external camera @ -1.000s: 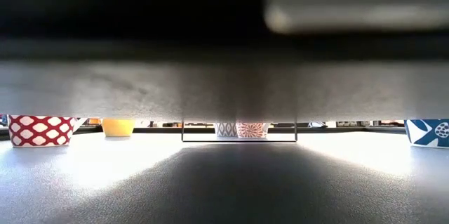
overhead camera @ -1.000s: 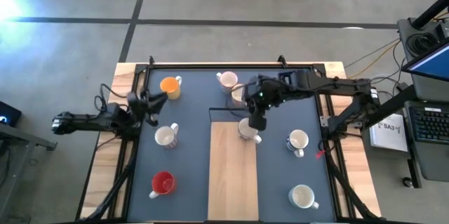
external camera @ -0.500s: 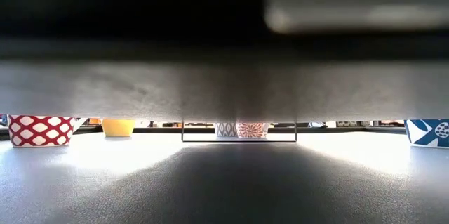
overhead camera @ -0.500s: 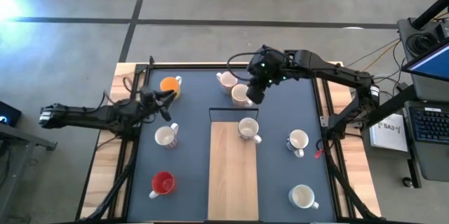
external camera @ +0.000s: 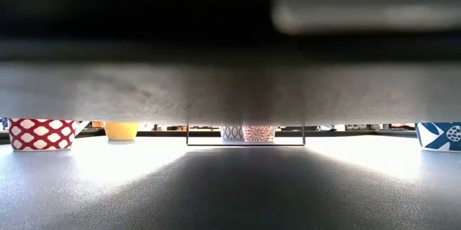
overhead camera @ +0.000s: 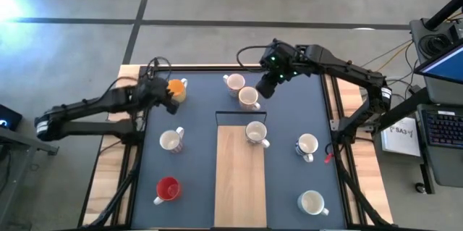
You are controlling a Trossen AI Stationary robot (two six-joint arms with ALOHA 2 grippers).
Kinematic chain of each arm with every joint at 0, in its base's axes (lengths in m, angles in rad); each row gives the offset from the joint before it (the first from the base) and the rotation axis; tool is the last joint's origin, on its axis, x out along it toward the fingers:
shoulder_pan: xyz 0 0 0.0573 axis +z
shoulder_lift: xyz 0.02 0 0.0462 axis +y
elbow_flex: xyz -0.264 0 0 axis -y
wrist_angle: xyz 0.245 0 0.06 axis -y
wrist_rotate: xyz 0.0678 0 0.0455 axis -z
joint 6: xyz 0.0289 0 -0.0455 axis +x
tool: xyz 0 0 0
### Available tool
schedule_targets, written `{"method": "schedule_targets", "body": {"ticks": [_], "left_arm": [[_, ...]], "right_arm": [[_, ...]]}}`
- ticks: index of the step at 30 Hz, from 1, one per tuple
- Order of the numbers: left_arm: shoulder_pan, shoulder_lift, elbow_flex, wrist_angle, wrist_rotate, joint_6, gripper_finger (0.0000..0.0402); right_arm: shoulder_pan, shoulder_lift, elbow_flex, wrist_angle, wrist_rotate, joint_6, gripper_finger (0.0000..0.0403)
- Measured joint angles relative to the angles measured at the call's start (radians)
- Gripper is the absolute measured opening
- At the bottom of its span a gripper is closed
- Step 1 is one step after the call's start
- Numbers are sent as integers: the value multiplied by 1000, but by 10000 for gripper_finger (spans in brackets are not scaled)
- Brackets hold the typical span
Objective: Place coffee mugs
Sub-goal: Put the yellow mug on the shelf
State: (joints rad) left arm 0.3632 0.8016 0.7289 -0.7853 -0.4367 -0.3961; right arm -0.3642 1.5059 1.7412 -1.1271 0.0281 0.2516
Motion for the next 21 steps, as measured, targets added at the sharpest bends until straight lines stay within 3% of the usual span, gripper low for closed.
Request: {"method": "schedule_targets", "body": {"ticks": [4, 10, 17, 21], "left_arm": [[146, 98, 42, -3, 193, 82, 76], [273, 241, 83, -40, 348, 150, 75], [281, 356, 115, -74, 367, 230, 75], [279, 397, 131, -63, 321, 251, 74]], "right_arm": [[0, 0, 0, -2, 0, -10, 140], [1, 1, 0, -42, 0, -24, 148], [1, 1, 0, -65, 0, -27, 150], [1, 1, 0, -72, 0, -27, 151]]}}
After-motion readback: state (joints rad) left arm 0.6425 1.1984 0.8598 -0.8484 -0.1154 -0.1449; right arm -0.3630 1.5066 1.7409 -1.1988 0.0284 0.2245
